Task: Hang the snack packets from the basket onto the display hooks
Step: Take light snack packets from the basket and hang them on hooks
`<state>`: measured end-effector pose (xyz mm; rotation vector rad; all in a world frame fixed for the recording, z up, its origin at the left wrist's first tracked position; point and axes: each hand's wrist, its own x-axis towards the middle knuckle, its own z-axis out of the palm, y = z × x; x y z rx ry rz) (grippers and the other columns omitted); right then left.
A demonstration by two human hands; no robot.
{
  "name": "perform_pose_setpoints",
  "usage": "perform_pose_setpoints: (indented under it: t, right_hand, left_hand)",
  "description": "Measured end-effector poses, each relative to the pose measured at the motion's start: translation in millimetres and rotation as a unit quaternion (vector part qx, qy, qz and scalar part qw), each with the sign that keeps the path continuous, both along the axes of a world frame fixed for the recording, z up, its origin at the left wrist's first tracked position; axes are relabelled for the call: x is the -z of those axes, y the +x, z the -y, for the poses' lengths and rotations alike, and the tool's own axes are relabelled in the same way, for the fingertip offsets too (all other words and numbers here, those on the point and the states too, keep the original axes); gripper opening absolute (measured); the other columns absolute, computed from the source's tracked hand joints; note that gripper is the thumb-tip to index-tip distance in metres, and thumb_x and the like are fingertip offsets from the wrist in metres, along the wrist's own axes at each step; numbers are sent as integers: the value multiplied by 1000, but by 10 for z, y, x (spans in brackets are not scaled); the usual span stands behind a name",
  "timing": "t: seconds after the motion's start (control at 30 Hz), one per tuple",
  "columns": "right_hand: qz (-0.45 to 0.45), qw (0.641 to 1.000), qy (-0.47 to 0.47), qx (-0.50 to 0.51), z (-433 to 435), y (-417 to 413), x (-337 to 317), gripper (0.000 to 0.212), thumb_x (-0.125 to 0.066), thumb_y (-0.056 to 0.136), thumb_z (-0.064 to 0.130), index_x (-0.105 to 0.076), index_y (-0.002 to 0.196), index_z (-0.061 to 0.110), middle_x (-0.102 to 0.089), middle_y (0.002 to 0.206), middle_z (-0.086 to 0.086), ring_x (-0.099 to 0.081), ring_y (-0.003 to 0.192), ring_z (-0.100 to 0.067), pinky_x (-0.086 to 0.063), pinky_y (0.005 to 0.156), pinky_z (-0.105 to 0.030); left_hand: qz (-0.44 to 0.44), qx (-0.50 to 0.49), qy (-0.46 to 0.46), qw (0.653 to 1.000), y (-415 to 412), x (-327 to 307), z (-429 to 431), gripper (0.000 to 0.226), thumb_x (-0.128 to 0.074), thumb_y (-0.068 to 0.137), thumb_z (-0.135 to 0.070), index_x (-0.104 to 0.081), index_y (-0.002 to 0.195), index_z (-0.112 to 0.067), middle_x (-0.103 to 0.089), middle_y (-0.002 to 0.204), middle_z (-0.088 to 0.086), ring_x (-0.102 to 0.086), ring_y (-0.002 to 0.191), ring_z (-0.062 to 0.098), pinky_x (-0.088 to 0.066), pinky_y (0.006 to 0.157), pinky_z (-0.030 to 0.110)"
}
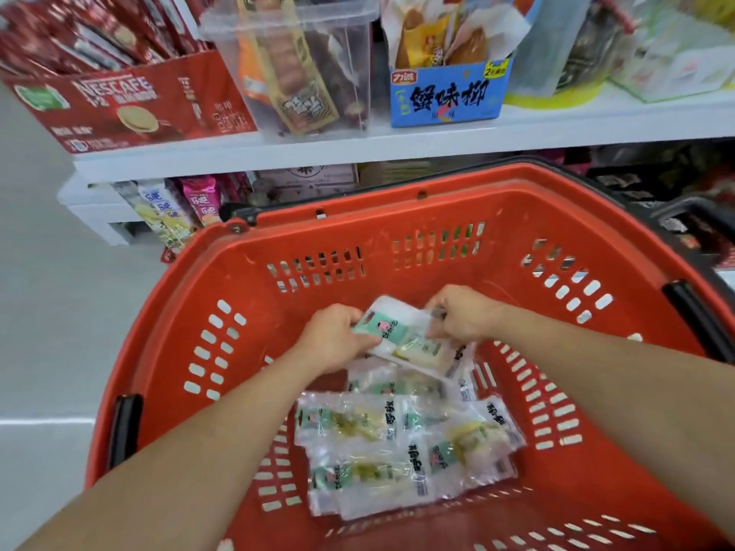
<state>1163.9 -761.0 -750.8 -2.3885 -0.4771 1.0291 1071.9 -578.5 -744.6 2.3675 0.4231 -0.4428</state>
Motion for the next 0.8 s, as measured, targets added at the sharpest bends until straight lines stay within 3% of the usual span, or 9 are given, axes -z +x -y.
perform_pose_setpoints:
  t: [0.07, 0.13, 0.2, 0.27, 0.33, 0.4, 0.47, 0.6, 0.8]
  right_hand:
    - [42, 999, 13, 10, 100, -35, -280, 14, -71, 87, 14, -72, 101, 12, -73, 98, -5, -71, 82, -20, -60, 74, -35]
    - [87, 996, 34, 1, 216, -116, -587, 12, -69, 89, 17, -74, 99, 13, -75, 92, -4, -70, 81, -19, -58, 74, -32]
    - [113, 991, 73, 19, 350, -197, -864, 9, -69, 89, 18, -74, 82, 16, -72, 76, 0, -69, 77, -22, -56, 74, -35]
    - [106, 983, 127, 76, 451, -295, -1116, 37, -69, 89, 13, -61, 53, 21, -55, 50, 9, -60, 62, -21, -53, 68, -39]
    - [80, 967, 190, 147, 510, -422, -1408, 48, -69, 88, 10, -60, 46, 31, -49, 42, 15, -52, 54, -12, -47, 57, -31]
    - [63, 944, 255, 200, 514, -599, -1781, 34, -70, 87, 11, -72, 63, 34, -64, 54, 15, -57, 52, -8, -48, 56, -28]
    - [37, 918, 301, 254, 520, -788, -2181, 15, -70, 87, 10, -76, 84, 24, -75, 73, 5, -69, 63, -11, -56, 62, -32]
    - [18, 882, 340, 327, 559, -1096, -3140, 8, -71, 85, 11, -77, 86, 17, -75, 73, -1, -67, 62, -11, -56, 63, -34]
    - [38, 851, 364, 376, 614, -1421, -4857, 7, -74, 82, 13, -78, 83, 18, -75, 71, 1, -70, 63, -16, -54, 58, -30]
  left_hand:
    - [45, -32, -48, 997, -55, -260, 40, 2, -72, 84, -23, -72, 86, -23, -68, 74, -12, -62, 60, 0, -46, 49, 15]
    - [100, -77, -100, 987, -121, -544, 104, 5, -74, 82, -18, -72, 80, -22, -72, 80, -7, -65, 65, -1, -52, 55, 19]
    - [176, -142, -159, 961, -182, -833, 157, 11, -77, 79, -12, -69, 79, -20, -72, 85, -4, -65, 70, 0, -53, 61, 20]
    - [220, -206, -230, 925, -261, -1137, 216, 26, -79, 75, -8, -64, 91, -21, -70, 90, -5, -66, 72, 0, -51, 62, 16]
    - [226, -224, -247, 915, -352, -1427, 296, 51, -84, 70, -15, -55, 110, -29, -68, 101, -7, -65, 83, 3, -52, 69, 18]
    - [233, -232, -260, 908, -452, -1759, 415, 72, -86, 67, -21, -44, 123, -38, -61, 117, -8, -63, 97, 6, -53, 79, 25]
    - [263, -259, -272, 889, -546, -2176, 550, 78, -87, 66, -22, -38, 123, -45, -55, 124, -10, -63, 103, 6, -54, 83, 28]
    - [248, -237, -260, 903, -676, -3218, 821, 63, -84, 68, -31, -44, 111, -53, -62, 111, -13, -64, 95, 4, -53, 75, 23]
    - [231, -231, -329, 886, -654, -4868, 926, 35, -82, 73, -16, -64, 101, -27, -73, 87, -14, -70, 80, 5, -55, 67, 24]
